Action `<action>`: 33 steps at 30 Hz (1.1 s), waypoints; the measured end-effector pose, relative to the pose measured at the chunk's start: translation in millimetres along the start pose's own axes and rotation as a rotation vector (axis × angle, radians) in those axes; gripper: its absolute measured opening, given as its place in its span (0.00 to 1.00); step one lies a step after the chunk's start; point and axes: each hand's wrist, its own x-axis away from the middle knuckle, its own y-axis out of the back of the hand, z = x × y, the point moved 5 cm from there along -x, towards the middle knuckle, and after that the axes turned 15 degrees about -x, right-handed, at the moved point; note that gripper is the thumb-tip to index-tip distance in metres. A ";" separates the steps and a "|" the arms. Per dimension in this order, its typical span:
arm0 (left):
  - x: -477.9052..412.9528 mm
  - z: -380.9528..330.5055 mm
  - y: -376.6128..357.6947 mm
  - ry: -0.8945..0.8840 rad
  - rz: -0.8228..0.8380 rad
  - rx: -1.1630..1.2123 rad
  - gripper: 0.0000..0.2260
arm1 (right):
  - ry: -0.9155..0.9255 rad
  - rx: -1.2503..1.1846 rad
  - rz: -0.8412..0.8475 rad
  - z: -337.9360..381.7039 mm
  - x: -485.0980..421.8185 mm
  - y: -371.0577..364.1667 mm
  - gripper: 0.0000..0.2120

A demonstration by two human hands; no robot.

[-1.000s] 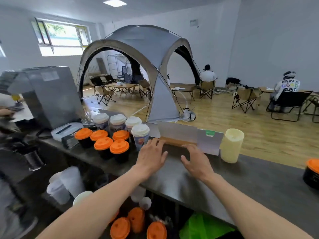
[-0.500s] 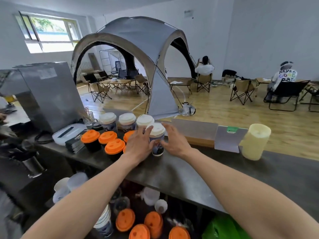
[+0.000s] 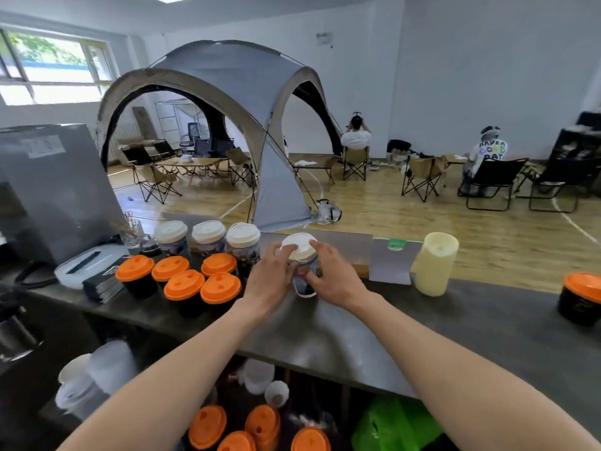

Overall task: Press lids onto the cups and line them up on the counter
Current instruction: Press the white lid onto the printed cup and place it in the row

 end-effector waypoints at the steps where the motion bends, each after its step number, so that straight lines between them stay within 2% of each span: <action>1: -0.9 -22.4 -0.2 -0.033 -0.003 0.015 0.18 | -0.011 -0.001 -0.045 -8.1 11.2 18.5 0.34; 7: 13.5 -179.1 -16.4 -0.280 -0.014 0.107 0.17 | -0.103 0.010 -0.364 -65.4 115.9 140.3 0.30; 11: 43.7 -273.1 -35.8 -0.411 0.027 0.177 0.17 | -0.159 0.045 -0.490 -98.4 199.3 204.7 0.28; 14: 63.7 -312.2 -48.8 -0.448 0.058 0.207 0.16 | -0.184 0.054 -0.537 -115.5 240.3 228.1 0.27; 24: 82.4 -330.7 -41.2 -0.431 0.000 0.157 0.17 | -0.136 0.174 -0.468 -124.3 260.6 241.1 0.30; 26: 83.7 -330.1 -33.1 -0.422 0.007 0.171 0.22 | -0.134 0.210 -0.472 -122.6 258.9 243.2 0.31; 30: 81.1 -333.4 -28.7 -0.441 0.140 0.081 0.43 | -0.215 0.263 -0.453 -117.7 246.7 257.4 0.38; 33: 82.0 -341.2 -37.1 -0.503 0.258 -0.090 0.45 | -0.242 0.304 -0.213 -116.4 228.4 259.1 0.44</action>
